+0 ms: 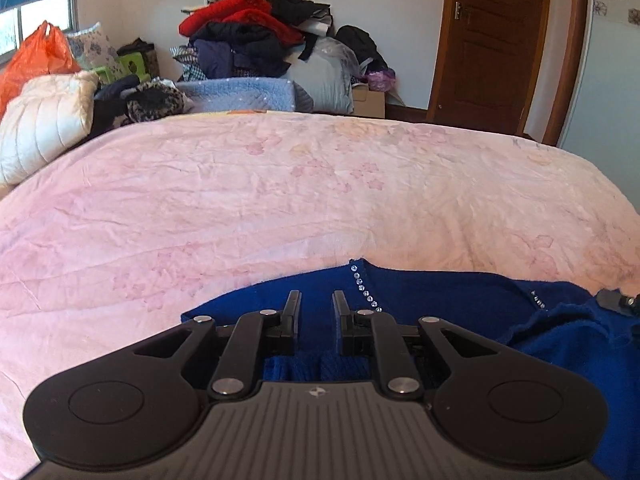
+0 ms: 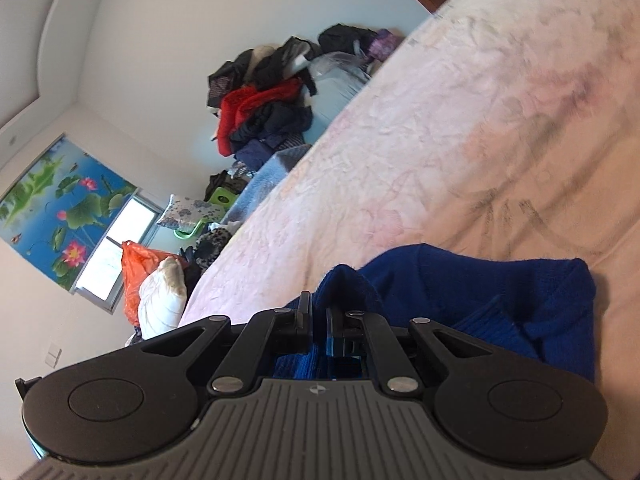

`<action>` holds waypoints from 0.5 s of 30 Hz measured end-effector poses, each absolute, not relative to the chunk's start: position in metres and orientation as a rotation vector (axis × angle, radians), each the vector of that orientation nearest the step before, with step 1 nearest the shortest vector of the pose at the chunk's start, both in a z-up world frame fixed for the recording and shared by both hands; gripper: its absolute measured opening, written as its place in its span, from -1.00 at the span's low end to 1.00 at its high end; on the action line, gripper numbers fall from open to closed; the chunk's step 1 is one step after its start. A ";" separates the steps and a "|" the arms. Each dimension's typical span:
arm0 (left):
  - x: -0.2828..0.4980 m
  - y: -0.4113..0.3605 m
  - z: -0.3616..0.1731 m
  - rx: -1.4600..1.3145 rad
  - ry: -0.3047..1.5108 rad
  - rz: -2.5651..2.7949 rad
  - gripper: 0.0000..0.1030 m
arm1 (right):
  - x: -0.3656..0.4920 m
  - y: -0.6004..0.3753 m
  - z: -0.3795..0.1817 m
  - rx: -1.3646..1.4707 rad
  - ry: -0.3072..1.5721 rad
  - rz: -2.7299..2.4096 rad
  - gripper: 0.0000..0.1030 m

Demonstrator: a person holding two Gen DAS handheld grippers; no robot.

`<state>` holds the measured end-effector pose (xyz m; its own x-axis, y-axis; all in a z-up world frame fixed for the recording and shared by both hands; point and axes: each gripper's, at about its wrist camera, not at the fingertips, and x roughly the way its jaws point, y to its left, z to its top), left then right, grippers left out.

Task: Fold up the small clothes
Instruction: 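Open both tools to release the folded hem on the sweater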

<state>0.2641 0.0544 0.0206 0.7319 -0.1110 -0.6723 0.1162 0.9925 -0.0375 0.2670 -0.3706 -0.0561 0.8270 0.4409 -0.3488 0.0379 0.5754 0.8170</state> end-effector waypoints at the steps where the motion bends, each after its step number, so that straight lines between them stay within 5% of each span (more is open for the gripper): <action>1: 0.269 0.060 0.020 -0.028 0.755 -0.127 -0.71 | 0.271 -0.372 -0.061 0.958 0.581 0.243 -0.68; 7: 0.268 0.102 0.027 -0.173 0.768 -0.087 -0.71 | 0.280 -0.378 -0.074 1.046 0.590 0.237 -0.19; 15: 0.221 0.107 0.030 0.016 0.826 -0.209 -0.71 | 0.274 -0.355 -0.044 0.877 0.566 0.271 0.16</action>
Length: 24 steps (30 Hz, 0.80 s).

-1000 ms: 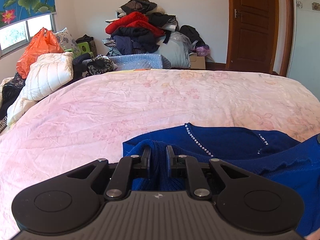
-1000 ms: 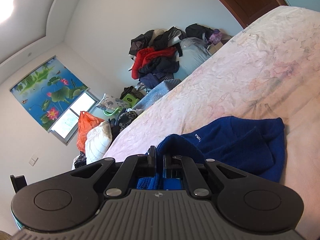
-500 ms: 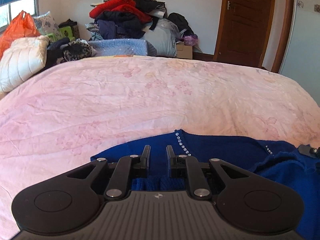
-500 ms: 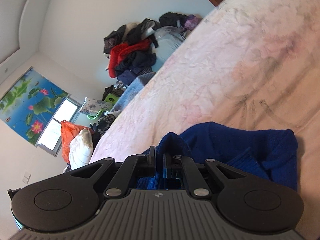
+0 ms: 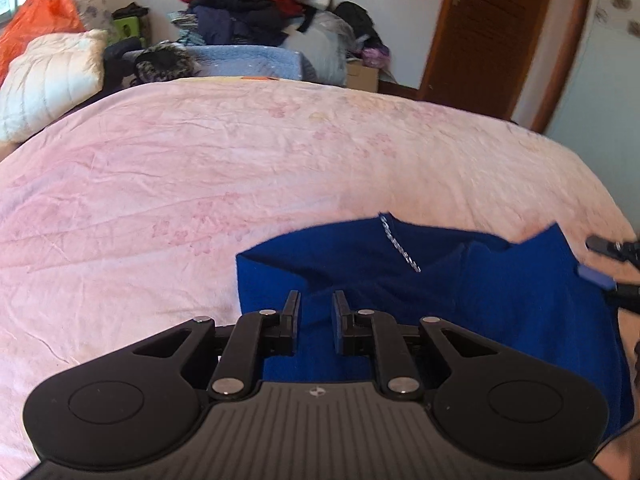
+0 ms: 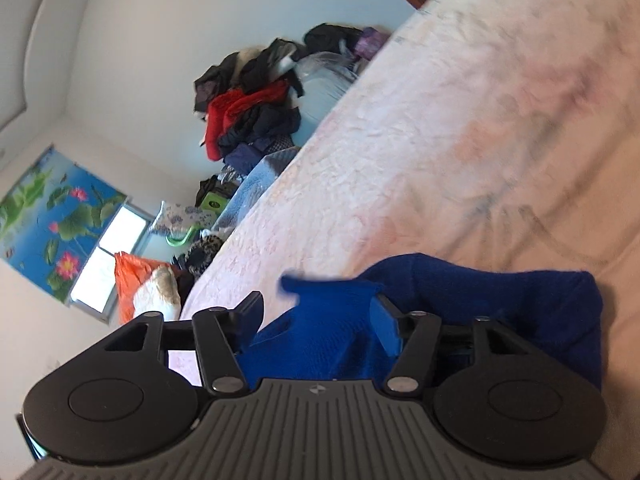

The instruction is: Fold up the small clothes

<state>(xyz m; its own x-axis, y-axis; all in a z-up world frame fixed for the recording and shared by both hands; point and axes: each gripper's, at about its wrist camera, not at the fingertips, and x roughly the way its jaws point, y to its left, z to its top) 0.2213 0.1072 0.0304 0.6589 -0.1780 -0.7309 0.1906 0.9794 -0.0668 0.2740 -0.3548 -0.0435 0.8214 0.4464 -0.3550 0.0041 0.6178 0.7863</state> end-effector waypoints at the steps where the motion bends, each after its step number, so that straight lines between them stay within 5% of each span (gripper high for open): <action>1: 0.217 0.101 0.029 0.060 0.827 -0.248 -0.71 | 0.276 -0.348 -0.041 0.854 0.582 0.298 0.19; 6: 0.210 0.047 0.004 0.384 0.798 -0.386 -0.71 | 0.290 -0.316 -0.039 0.747 0.709 0.424 0.50; 9: 0.230 0.029 -0.005 0.446 0.732 -0.271 -0.71 | 0.295 -0.307 -0.039 0.703 0.727 0.381 0.51; 17: 0.285 0.114 0.025 -0.038 0.741 0.064 -0.71 | 0.290 -0.298 -0.028 0.636 0.690 0.367 0.51; 22: 0.252 0.120 0.021 -0.011 0.777 -0.013 -0.70 | 0.312 -0.258 -0.029 0.732 0.781 0.597 0.56; 24: 0.238 0.114 0.015 0.030 0.798 -0.063 -0.70 | 0.326 -0.235 -0.034 0.801 0.829 0.695 0.75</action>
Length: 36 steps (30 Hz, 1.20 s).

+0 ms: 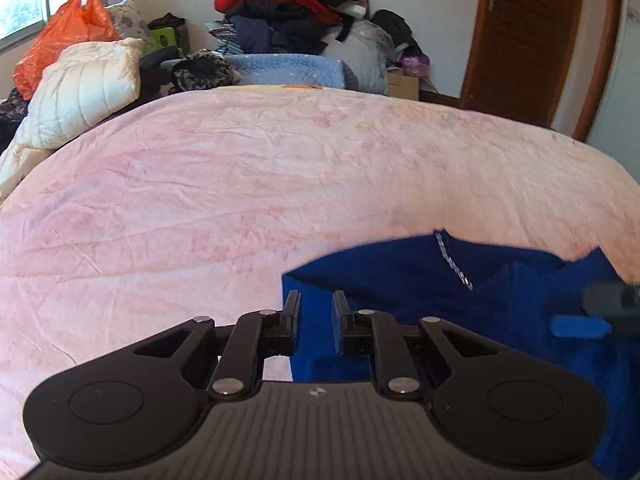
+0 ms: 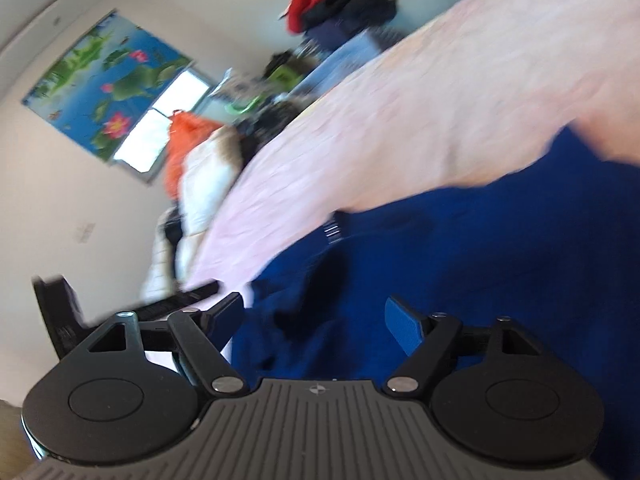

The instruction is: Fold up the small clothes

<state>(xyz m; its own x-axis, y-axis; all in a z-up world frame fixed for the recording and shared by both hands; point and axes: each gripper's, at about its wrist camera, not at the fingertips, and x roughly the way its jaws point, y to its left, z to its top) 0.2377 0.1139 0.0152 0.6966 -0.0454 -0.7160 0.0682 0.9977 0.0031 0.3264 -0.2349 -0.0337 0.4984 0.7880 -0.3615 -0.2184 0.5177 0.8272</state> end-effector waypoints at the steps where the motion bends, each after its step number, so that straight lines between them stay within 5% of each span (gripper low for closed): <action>1: 0.232 0.110 0.012 0.058 0.806 -0.090 -0.70 | 0.334 -0.223 -0.036 0.817 0.848 0.729 0.78; 8: 0.227 0.071 -0.020 0.367 0.761 -0.050 -0.70 | 0.378 -0.166 -0.031 1.039 0.831 0.806 0.73; 12: 0.263 0.097 -0.025 0.237 0.825 0.121 -0.70 | 0.371 -0.172 -0.009 1.006 0.684 0.734 0.82; 16: 0.268 0.134 -0.026 0.043 0.891 0.137 -0.70 | 0.342 -0.175 0.000 0.765 0.730 0.663 0.84; 22: 0.242 0.126 -0.029 0.106 0.903 0.115 -0.70 | 0.323 -0.184 -0.029 0.640 0.836 0.509 0.77; 23: 0.235 0.125 -0.029 0.099 0.899 0.104 -0.70 | 0.316 -0.187 -0.029 0.659 0.817 0.496 0.68; 29: 0.204 0.111 -0.033 0.132 0.887 0.110 -0.70 | 0.261 -0.205 -0.021 0.595 0.696 0.435 0.90; 36: 0.188 0.111 -0.033 0.126 0.891 0.110 -0.70 | 0.222 -0.263 -0.038 0.655 0.598 0.191 0.73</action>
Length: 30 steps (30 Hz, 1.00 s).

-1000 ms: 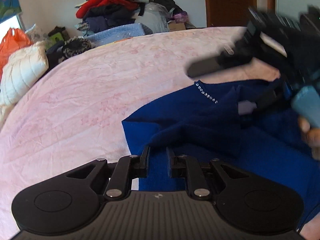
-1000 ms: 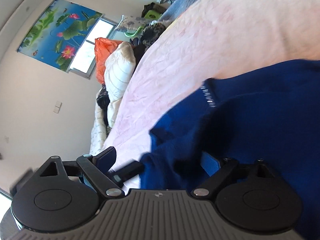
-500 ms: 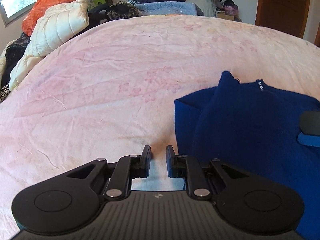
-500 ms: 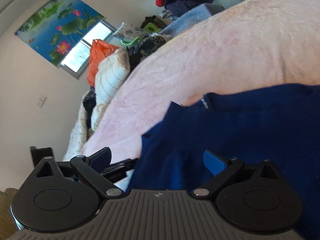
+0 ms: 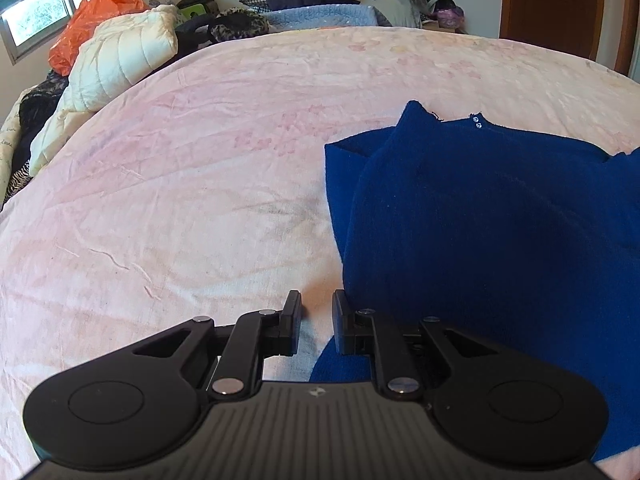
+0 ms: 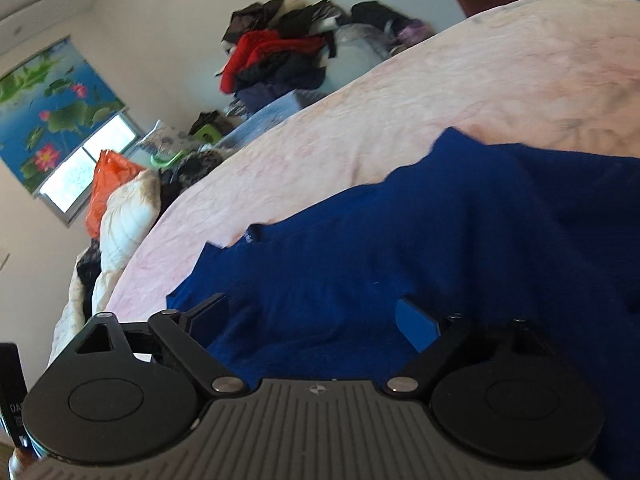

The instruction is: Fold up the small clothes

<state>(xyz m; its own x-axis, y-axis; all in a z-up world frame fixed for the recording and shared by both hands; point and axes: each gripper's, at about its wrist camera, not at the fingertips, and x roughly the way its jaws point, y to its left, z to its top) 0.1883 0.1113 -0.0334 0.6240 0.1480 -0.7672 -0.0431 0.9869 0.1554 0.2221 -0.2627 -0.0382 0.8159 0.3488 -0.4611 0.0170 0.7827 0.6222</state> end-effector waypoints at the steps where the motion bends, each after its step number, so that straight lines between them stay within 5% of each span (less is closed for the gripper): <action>1: 0.187 0.111 -0.034 0.128 0.892 0.110 -0.70 | 0.218 -0.262 -0.037 0.657 0.584 0.169 0.77; 5: 0.184 0.112 -0.034 0.124 0.893 0.110 -0.70 | 0.214 -0.243 -0.034 0.495 0.599 0.161 0.92; 18: 0.181 0.125 -0.023 0.088 0.881 0.070 -0.67 | 0.181 -0.186 0.000 0.255 0.536 0.236 0.84; 20: 0.183 0.129 -0.021 0.079 0.876 0.061 -0.40 | 0.174 -0.164 0.004 0.159 0.532 0.265 0.84; 22: 0.184 0.132 -0.017 0.085 0.845 0.083 0.37 | 0.163 -0.142 0.007 0.044 0.517 0.281 0.85; 23: 0.183 0.133 -0.014 0.092 0.821 0.103 0.50 | 0.158 -0.132 0.008 -0.012 0.508 0.289 0.85; 30: 0.186 0.132 -0.007 0.106 0.787 0.128 0.55 | 0.131 -0.083 0.008 -0.272 0.465 0.313 0.86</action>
<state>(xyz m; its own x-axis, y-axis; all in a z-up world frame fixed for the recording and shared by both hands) 0.1863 0.1322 -0.0067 0.6987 0.1542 -0.6986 -0.0751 0.9869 0.1427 0.1311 -0.0833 0.0078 0.8479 0.2323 -0.4766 -0.3545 0.9168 -0.1839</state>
